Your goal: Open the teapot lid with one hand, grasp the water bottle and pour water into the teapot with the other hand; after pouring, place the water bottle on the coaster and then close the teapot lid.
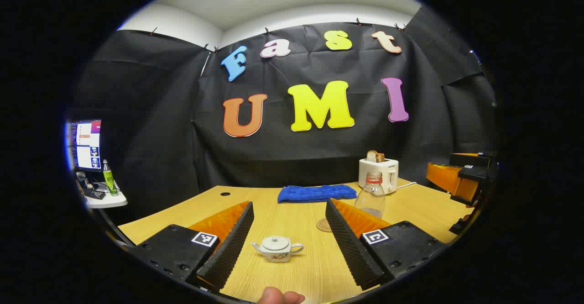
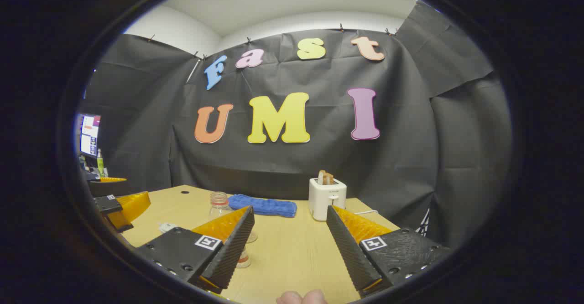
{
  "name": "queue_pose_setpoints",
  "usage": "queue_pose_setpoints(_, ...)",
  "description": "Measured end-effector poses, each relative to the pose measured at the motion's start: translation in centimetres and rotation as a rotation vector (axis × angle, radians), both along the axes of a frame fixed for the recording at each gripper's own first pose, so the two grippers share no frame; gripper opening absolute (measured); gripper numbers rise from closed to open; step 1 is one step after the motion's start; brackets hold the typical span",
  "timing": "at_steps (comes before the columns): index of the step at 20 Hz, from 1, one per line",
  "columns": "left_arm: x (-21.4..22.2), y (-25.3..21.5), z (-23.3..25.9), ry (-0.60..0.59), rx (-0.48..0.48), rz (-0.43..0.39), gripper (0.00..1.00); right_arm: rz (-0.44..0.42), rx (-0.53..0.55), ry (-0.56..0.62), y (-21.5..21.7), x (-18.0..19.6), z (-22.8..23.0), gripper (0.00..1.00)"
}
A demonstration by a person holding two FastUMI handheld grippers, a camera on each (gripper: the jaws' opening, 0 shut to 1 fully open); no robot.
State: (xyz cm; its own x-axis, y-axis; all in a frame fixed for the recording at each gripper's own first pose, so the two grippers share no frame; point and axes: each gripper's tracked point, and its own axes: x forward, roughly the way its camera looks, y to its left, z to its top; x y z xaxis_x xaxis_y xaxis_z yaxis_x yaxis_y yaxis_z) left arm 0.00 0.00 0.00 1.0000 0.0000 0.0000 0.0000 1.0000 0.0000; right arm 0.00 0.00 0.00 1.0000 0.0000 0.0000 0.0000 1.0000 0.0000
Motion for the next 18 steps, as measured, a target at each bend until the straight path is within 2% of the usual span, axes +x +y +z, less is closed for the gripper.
queue_pose_setpoints(6, 0.1, 0.4, -0.8, 0.017, -0.027, -0.006, 0.99, 0.008, 0.004, 0.009, 0.2, 0.3, -0.6, 0.95)
queue_pose_setpoints(18, 0.6, 0.9, -2.8, 0.067, -0.013, -0.004, 0.99, -0.002, -0.016, 0.023, 0.1, 0.9, -1.9, 0.97)
